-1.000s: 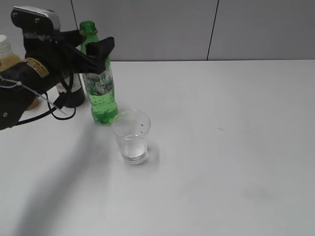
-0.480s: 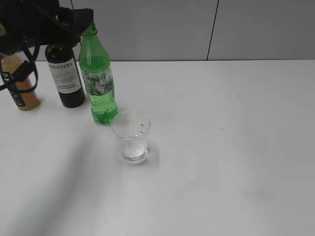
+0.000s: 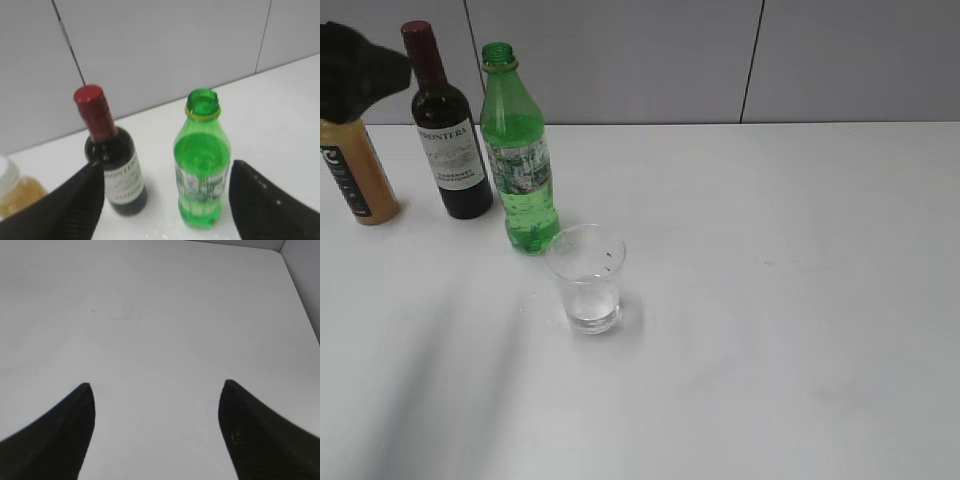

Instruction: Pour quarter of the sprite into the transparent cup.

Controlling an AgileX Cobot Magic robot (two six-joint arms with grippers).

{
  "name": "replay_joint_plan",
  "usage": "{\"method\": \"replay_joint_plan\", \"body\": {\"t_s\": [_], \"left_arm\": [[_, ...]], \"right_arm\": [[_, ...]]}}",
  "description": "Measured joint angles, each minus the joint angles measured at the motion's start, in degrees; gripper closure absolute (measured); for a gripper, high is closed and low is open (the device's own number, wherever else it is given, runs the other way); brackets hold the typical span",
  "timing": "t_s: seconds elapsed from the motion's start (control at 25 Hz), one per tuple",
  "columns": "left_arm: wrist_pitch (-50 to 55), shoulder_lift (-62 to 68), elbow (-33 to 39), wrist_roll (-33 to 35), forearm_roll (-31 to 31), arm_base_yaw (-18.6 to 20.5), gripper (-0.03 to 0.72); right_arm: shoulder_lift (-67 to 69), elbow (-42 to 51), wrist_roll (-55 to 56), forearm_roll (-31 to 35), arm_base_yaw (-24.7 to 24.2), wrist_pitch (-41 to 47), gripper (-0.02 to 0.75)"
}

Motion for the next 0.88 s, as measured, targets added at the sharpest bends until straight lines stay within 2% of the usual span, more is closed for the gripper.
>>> {"method": "replay_joint_plan", "body": {"t_s": [0.16,0.36,0.68,0.88], "left_arm": [[13.65,-4.17,0.00,0.00,-3.45,0.94,0.098],[26.11,-7.35,0.00,0.00,-4.86,3.52,0.098],[40.09,-9.98,0.00,1.67,-4.86,7.82,0.090],[44.51,-12.81,0.00,4.02,-4.86,13.35,0.086]], "right_arm": [[0.00,0.00,0.00,0.00,0.00,0.00,0.144],[0.00,0.00,0.00,0.00,0.00,0.00,0.144],[0.00,0.00,0.00,0.00,0.00,0.00,0.144],[0.00,0.00,0.00,0.00,0.00,0.00,0.144]]}}
